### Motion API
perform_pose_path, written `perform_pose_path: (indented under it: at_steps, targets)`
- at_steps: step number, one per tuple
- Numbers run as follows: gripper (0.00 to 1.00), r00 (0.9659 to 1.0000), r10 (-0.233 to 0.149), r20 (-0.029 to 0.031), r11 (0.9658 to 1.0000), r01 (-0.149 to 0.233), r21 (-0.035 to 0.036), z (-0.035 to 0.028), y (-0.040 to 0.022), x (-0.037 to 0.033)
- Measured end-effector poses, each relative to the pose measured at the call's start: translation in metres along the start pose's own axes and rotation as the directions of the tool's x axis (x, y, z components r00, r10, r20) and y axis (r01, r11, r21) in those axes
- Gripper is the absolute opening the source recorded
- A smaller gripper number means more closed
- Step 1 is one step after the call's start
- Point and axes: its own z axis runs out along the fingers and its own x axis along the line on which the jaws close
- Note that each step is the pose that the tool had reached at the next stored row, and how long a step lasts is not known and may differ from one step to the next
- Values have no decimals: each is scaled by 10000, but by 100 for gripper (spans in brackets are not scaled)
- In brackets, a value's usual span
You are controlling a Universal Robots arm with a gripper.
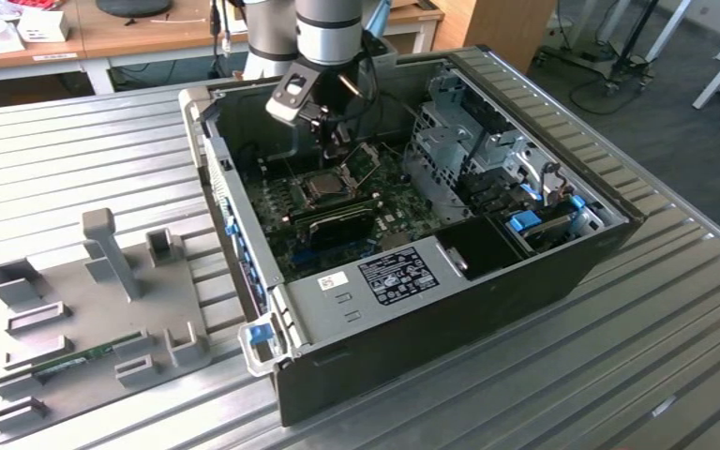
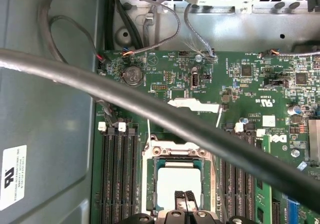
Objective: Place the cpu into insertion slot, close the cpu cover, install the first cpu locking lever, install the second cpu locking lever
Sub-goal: 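Close the cpu cover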
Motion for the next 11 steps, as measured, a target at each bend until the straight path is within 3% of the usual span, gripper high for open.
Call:
perform_pose_path:
  at_steps: [11]
  targets:
    - [10, 10000, 0, -2, 10000, 0, -1, -108, 5, -3]
